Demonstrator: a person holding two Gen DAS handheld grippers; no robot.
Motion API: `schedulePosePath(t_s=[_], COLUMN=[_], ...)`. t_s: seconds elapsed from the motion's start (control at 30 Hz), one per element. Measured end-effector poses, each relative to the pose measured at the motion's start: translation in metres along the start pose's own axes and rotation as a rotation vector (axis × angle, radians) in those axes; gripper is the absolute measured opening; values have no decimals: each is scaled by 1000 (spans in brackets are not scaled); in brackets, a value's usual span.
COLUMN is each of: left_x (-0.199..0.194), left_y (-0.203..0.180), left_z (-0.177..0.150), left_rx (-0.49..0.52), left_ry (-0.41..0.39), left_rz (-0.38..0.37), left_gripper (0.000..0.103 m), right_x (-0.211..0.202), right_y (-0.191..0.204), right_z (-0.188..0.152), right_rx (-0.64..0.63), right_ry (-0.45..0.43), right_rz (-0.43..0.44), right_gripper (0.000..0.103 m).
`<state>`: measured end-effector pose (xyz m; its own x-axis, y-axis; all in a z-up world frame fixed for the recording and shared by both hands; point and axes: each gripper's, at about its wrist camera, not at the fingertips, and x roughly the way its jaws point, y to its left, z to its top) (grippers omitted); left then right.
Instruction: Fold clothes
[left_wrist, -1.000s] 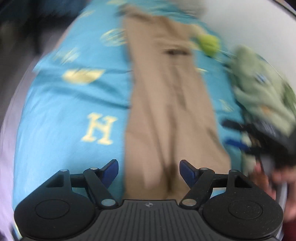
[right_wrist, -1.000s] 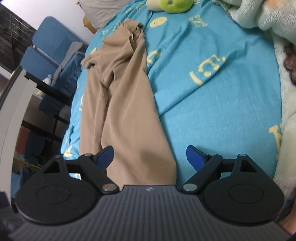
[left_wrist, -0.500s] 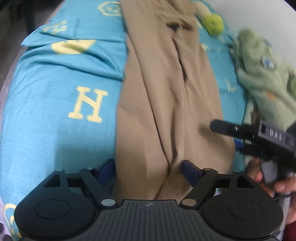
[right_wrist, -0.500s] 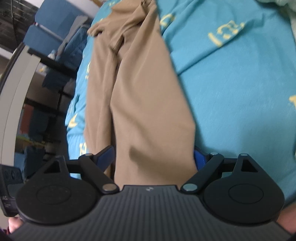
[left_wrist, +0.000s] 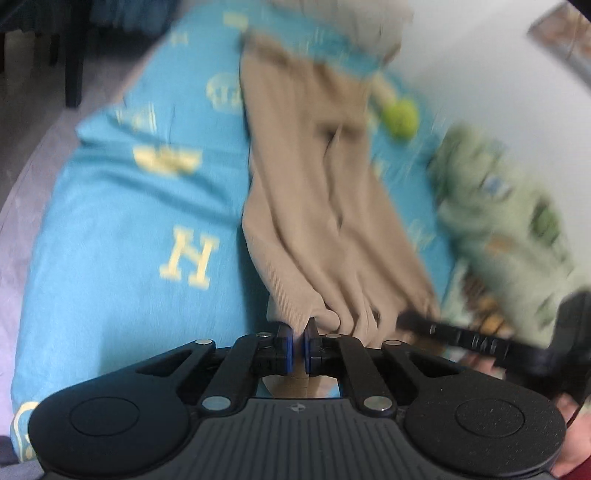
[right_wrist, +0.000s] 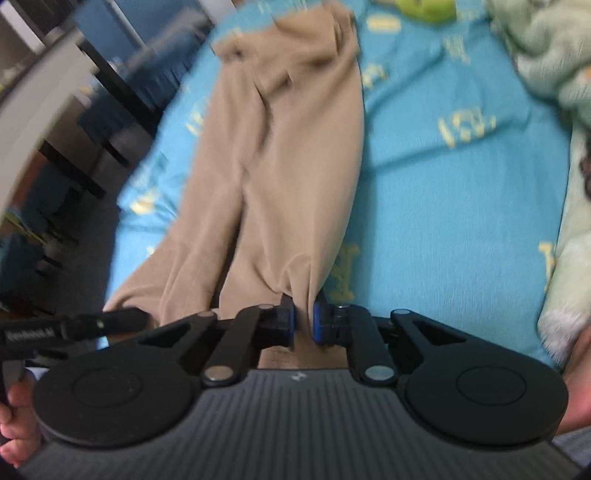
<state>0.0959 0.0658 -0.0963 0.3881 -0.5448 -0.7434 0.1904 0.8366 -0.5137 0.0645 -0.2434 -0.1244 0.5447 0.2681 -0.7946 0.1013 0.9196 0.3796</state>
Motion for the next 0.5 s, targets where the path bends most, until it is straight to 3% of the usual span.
schedulePosePath(t_s=[0.17,0.27,0.5], left_x=[-54,-90,-180], left_y=[-14,-27,-69], left_z=[3,1,-58], left_rx=[-27,-30,54], left_ry=[-159,-236,-364], left_rz=[-93,-155,-197], left_gripper=[5,5,5], right_x=[-42,-69,-140], right_y=[1,9,14], right_z=[4,7,-13], right_rx=[44,-9,-72], right_ry=[-100,-161,-269], right_rz=[121,161,257], right_gripper=[11,11,11])
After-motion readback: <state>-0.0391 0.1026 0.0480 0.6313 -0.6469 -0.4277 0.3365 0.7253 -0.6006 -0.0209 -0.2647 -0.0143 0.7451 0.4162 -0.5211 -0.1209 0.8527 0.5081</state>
